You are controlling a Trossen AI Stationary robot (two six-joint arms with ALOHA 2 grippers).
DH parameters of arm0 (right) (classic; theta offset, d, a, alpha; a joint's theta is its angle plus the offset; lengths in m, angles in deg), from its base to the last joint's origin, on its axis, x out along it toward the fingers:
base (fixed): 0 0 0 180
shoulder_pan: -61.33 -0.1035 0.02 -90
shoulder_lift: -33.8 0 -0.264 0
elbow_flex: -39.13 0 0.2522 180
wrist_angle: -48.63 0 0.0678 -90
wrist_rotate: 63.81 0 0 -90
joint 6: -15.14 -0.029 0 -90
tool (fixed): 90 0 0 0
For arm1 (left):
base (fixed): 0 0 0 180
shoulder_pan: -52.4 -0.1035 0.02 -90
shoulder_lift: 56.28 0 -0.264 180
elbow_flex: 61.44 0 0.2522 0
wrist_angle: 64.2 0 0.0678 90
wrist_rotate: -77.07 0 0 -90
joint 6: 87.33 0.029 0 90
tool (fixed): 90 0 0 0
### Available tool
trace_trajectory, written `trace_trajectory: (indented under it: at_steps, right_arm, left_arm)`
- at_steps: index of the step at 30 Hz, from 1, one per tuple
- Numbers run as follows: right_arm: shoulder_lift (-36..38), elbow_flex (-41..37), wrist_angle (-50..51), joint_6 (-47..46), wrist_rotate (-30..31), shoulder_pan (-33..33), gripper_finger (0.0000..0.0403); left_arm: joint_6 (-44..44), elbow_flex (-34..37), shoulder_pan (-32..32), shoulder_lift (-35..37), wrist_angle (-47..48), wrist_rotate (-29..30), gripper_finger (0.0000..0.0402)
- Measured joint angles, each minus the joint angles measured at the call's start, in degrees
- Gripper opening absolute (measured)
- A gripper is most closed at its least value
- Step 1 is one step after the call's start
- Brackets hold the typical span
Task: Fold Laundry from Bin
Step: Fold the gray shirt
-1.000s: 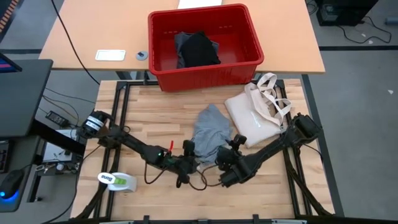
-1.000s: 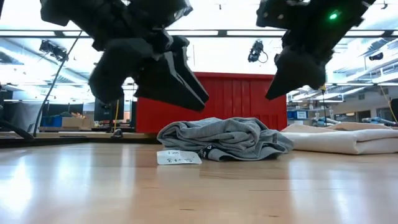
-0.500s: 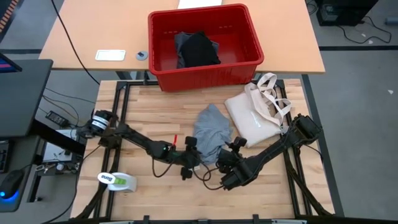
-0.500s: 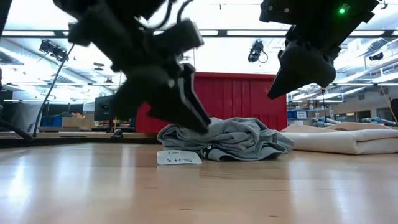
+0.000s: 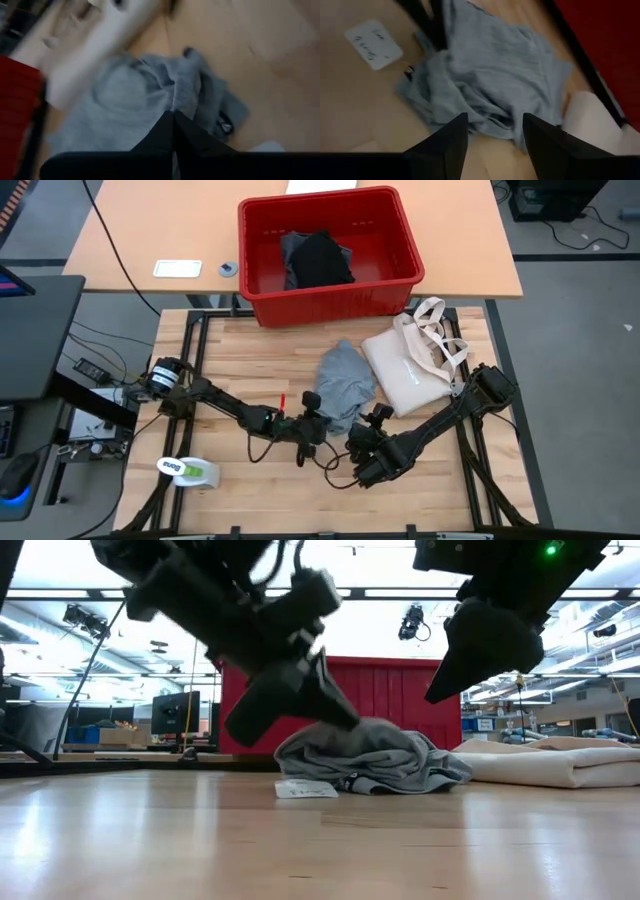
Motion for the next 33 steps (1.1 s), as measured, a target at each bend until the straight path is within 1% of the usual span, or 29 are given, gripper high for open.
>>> trace_trajectory:
  at_steps: [4,6,9,11,12,13,14,16,19,22,25,27,28,31,33]
  right_arm:
    - [0.0,0.2,-3.1,4.2,-1.3,-1.8,0.0196]
    - [0.0,1.0,-3.2,5.1,-1.3,-2.9,0.0196]
    - [0.0,2.6,-2.8,6.8,-1.1,-4.2,0.0196]
    - [0.0,3.7,-3.0,8.0,-1.1,-4.8,0.0196]
    - [0.1,4.0,-3.1,8.6,-1.1,-5.1,0.0196]
    - [0.1,4.2,-3.2,8.8,-1.2,-5.3,0.0196]
    - [0.1,4.2,-3.1,8.9,-1.2,-5.4,0.0196]
    - [0.1,4.2,-2.5,8.7,-1.6,-5.5,0.0196]
    - [0.1,4.2,-0.9,6.7,-4.0,-5.5,0.0196]
    - [0.1,4.2,0.8,4.5,-5.6,-5.8,0.0196]
    - [0.1,4.2,2.0,4.1,-6.1,-6.5,0.0196]
    - [0.1,4.2,2.6,5.1,-5.8,-7.0,0.0196]
    - [0.1,4.2,2.7,5.9,-5.7,-7.2,0.0196]
    - [0.3,4.2,2.5,8.2,-5.3,-7.4,0.0196]
    - [0.6,4.2,2.3,9.0,-4.6,-7.3,0.0196]
  left_arm:
    - [2.7,0.0,3.0,1.1,-3.2,10.0,0.0004]
    - [4.4,0.0,5.0,1.4,-6.4,17.8,0.0004]
    - [9.6,0.0,8.0,1.9,-9.4,35.7,0.0003]
    - [13.5,0.0,9.0,1.9,-11.6,47.8,0.0003]
    - [15.2,0.0,9.1,2.2,-11.9,52.9,0.0003]
    - [16.1,0.0,9.1,2.6,-11.6,56.5,0.0003]
    - [16.5,0.0,8.9,3.2,-11.3,57.5,0.0003]
    - [16.4,0.0,8.5,4.8,-8.9,57.5,0.0003]
    - [18.5,0.0,7.3,7.0,-8.7,57.5,0.0004]
    - [17.7,0.0,6.9,10.2,-9.0,57.8,0.0005]
    - [17.6,0.0,7.4,13.0,-8.9,57.5,0.0006]
    - [18.0,0.0,8.0,15.3,-8.9,54.1,0.0006]
    - [18.0,0.0,8.3,16.7,-9.0,51.4,0.0006]
    - [18.2,0.0,8.4,21.1,-10.8,40.0,0.0006]
    - [19.2,0.0,7.8,23.7,-14.4,32.8,0.0006]
